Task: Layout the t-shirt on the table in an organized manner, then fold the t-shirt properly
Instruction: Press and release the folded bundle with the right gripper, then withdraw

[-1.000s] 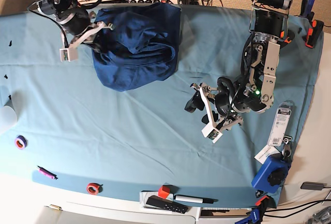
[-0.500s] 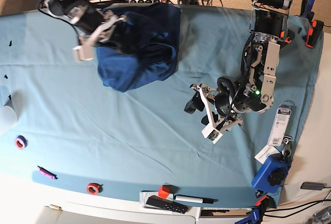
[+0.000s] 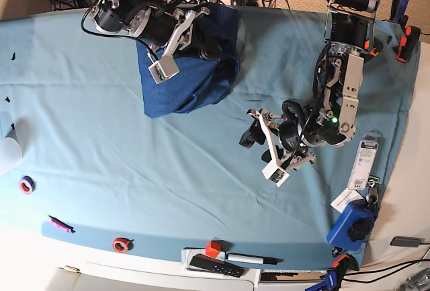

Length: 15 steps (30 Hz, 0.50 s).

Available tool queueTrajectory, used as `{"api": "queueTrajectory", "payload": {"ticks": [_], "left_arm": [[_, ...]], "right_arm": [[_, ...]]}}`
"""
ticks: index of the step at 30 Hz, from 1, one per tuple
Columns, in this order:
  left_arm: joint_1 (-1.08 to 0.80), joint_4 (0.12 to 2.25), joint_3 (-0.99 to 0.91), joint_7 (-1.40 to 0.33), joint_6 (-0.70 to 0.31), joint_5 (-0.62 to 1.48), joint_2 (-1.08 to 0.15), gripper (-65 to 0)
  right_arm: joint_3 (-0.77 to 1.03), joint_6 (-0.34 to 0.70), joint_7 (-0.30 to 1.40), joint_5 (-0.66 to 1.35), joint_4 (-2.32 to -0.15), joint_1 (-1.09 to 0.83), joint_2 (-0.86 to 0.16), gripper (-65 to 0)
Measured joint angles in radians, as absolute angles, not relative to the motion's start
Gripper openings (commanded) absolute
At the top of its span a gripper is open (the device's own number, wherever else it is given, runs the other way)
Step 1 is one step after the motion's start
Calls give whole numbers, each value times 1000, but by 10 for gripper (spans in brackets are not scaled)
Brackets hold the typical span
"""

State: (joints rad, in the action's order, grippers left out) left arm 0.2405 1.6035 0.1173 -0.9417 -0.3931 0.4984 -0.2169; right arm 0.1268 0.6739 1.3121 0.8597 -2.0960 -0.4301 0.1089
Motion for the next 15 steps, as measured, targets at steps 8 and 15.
{"api": "queueTrajectory", "payload": {"ticks": [8,15], "left_arm": [[241,1604,117,-942,-393,498,-217,-288],[241,1604,117,-942,-393,499,-217,-288]], "right_arm": [[128,671,1255,762,-2096,-430,109,-371],[246,611,1207,725,-2096,-330,114,-371]]}}
